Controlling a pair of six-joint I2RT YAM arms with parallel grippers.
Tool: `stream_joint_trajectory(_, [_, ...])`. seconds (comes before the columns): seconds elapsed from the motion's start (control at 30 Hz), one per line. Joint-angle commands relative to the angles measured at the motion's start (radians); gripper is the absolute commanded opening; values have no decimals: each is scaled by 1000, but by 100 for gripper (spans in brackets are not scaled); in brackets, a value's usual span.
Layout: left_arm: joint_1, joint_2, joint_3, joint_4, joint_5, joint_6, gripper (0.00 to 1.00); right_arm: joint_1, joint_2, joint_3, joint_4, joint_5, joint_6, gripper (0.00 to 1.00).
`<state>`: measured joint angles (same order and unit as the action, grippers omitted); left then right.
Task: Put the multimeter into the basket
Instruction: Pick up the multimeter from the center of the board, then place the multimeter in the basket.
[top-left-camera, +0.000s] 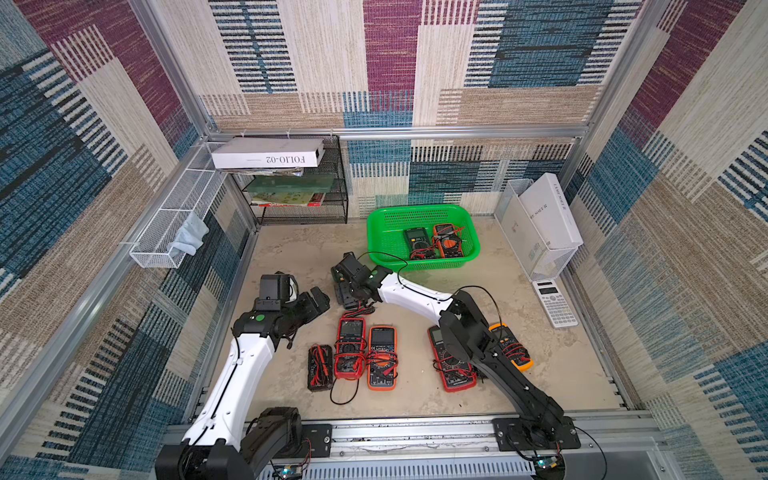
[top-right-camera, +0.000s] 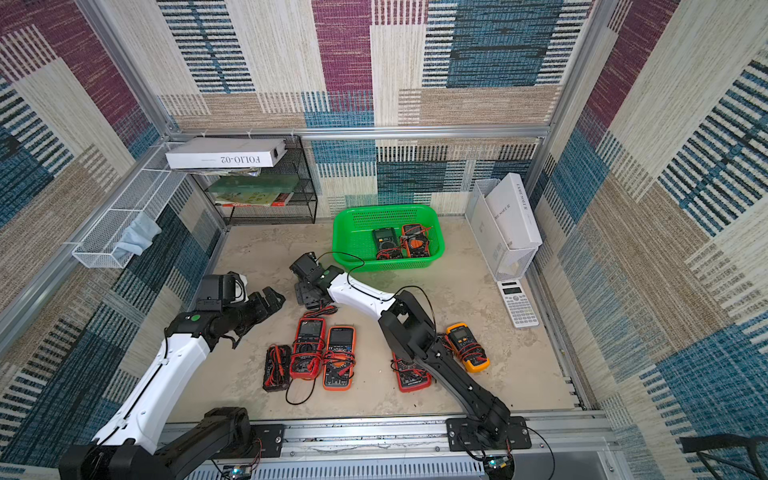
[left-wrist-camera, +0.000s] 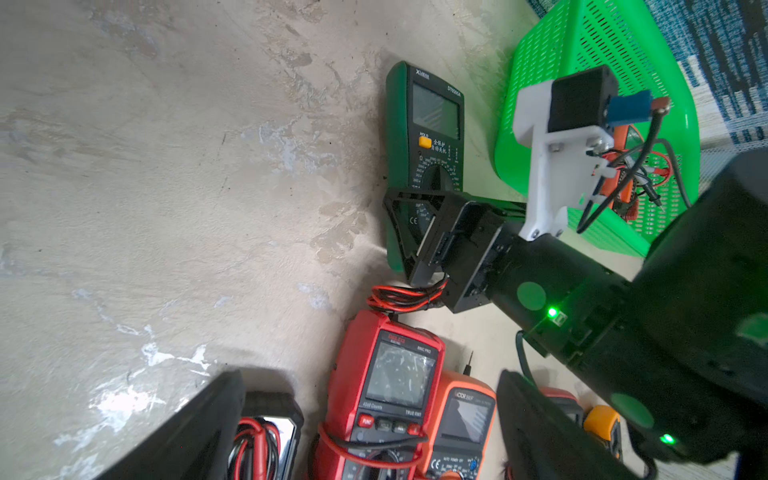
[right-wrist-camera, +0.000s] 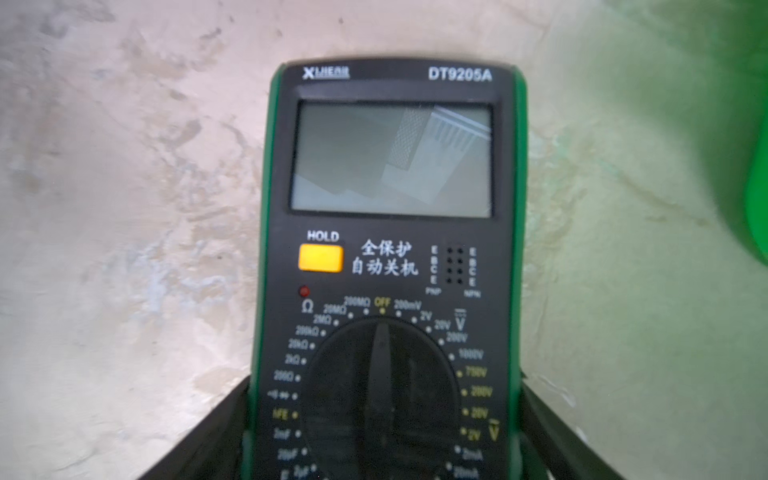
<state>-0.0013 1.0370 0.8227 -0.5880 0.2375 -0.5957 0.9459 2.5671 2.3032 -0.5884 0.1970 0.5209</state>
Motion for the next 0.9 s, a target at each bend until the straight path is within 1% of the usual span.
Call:
stream_joint_trajectory(0.0, [3,-13,10,-13,-2,10,100,-1,-34,22,19,-12,-18,61])
stream_joint_trajectory(0.3, [3,-59,23,-19,-12,-1,100,0,-100,26,47,-64,-30,60])
stream_joint_trajectory(0.6, [3,-85,62,-65,-23,8,100,1,-159,26,71,-106,-45,60])
stream_joint_trajectory(0.87, [3,-128,73,-49,8,3,100,-16,-211,26,58,-114,-53,60])
